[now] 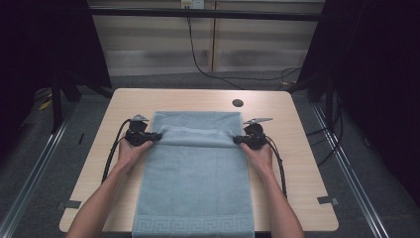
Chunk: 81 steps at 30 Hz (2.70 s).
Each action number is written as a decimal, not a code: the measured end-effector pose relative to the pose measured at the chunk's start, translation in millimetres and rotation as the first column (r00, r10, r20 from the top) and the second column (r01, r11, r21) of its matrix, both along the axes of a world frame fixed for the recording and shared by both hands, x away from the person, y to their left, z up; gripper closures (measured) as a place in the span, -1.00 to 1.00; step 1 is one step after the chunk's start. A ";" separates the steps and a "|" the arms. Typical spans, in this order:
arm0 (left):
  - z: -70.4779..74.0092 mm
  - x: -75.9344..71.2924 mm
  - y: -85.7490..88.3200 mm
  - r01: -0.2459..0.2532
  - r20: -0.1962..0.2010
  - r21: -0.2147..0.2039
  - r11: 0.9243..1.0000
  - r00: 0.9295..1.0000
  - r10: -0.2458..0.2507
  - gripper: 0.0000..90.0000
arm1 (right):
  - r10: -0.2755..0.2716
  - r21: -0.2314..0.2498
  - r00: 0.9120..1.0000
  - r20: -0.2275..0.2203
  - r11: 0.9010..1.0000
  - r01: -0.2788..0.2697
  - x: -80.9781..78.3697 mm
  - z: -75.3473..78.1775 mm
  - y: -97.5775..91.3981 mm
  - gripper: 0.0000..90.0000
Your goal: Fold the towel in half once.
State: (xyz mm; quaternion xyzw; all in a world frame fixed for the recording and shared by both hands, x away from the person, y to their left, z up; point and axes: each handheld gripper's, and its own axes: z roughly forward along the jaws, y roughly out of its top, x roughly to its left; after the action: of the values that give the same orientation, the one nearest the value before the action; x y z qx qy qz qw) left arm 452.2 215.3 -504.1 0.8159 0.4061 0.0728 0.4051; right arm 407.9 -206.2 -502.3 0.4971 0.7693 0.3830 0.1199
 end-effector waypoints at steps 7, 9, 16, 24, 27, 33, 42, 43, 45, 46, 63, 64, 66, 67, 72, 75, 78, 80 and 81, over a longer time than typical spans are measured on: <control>44.1 -26.0 15.5 0.041 0.090 -0.124 0.991 0.995 -0.030 0.88 | 0.027 0.128 0.991 0.128 0.991 -0.044 -13.8 45.4 -13.1 0.93; 63.4 -34.6 19.6 0.048 0.129 -0.166 0.985 0.991 -0.027 0.88 | 0.027 0.139 0.983 0.180 0.989 -0.053 -17.4 67.9 -14.9 0.93; 116.5 -82.5 39.4 0.113 0.252 -0.237 0.965 0.966 -0.051 0.88 | 0.086 0.165 0.937 0.339 0.975 -0.149 -57.4 138.8 -16.2 0.93; 155.4 -136.5 47.9 0.210 0.347 -0.233 0.949 0.930 -0.121 0.88 | 0.164 0.116 0.890 0.424 0.965 -0.233 -125.1 177.8 -16.7 0.93; 147.1 -157.8 48.8 0.225 0.341 -0.208 0.952 0.929 -0.145 0.88 | 0.194 0.092 0.885 0.423 0.962 -0.255 -148.0 175.4 -17.6 0.93; 76.7 -185.8 46.6 0.243 0.236 -0.175 0.954 0.951 -0.199 0.87 | 0.241 0.063 0.925 0.294 0.961 -0.270 -182.9 109.7 -12.0 0.93; 25.2 -225.0 52.7 0.294 0.108 -0.202 0.934 0.955 -0.277 0.80 | 0.299 0.099 0.948 0.112 0.945 -0.310 -219.9 42.2 -12.2 0.86; 23.9 -230.0 52.1 0.309 0.101 -0.197 0.931 0.950 -0.294 0.79 | 0.315 0.089 0.944 0.103 0.942 -0.324 -225.7 39.7 -11.0 0.84; 21.4 -239.6 51.3 0.336 0.081 -0.183 0.924 0.942 -0.326 0.71 | 0.333 0.093 0.939 0.080 0.936 -0.340 -238.1 34.8 -9.8 0.79; 20.6 -243.9 51.4 0.347 0.074 -0.177 0.921 0.938 -0.340 0.69 | 0.346 0.089 0.935 0.077 0.932 -0.352 -244.2 32.7 -9.6 0.78; 26.2 -188.8 65.6 0.209 0.096 -0.236 0.949 0.977 -0.191 0.30 | 0.298 0.109 0.944 0.140 0.943 -0.314 -228.6 46.2 -19.1 0.44; 25.8 -178.9 60.6 0.203 0.088 -0.218 0.955 0.978 -0.188 0.30 | 0.306 0.104 0.942 0.139 0.941 -0.321 -216.7 44.8 -17.6 0.44; 23.0 -158.4 49.9 0.180 0.058 -0.190 0.965 0.983 -0.172 0.27 | 0.313 0.084 0.942 0.118 0.943 -0.323 -190.9 39.7 -12.6 0.43; 20.5 -148.3 43.9 0.171 0.040 -0.174 0.970 0.985 -0.167 0.21 | 0.312 0.076 0.945 0.099 0.945 -0.319 -177.5 36.0 -10.1 0.41; 5.3 -107.7 27.2 0.119 0.026 -0.065 0.991 0.993 -0.117 0.28 | 0.290 0.024 0.956 0.052 0.956 -0.292 -122.9 19.3 3.2 0.40; -3.0 -105.7 21.9 0.123 0.028 -0.057 0.991 0.992 -0.122 0.34 | 0.271 -0.003 0.962 0.026 0.963 -0.271 -103.8 7.5 9.3 0.41; -1.2 -118.5 22.4 0.157 0.021 -0.039 0.987 0.987 -0.156 0.36 | 0.274 -0.007 0.962 0.003 0.962 -0.274 -106.4 1.2 11.5 0.40; -2.6 -131.1 25.1 0.173 0.017 -0.060 0.983 0.985 -0.173 0.42 | 0.285 -0.011 0.958 -0.019 0.958 -0.286 -117.2 3.2 9.2 0.41; -3.0 -138.0 25.1 0.186 0.018 -0.064 0.980 0.982 -0.186 0.45 | 0.286 -0.014 0.958 -0.020 0.958 -0.286 -124.5 3.5 7.6 0.41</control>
State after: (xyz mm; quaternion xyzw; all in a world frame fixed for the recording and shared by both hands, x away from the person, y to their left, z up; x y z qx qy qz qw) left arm 314.3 240.4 -507.1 0.8360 0.3278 0.0261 0.4393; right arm 283.4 -198.5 -498.8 0.3831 0.8373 0.3853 0.0606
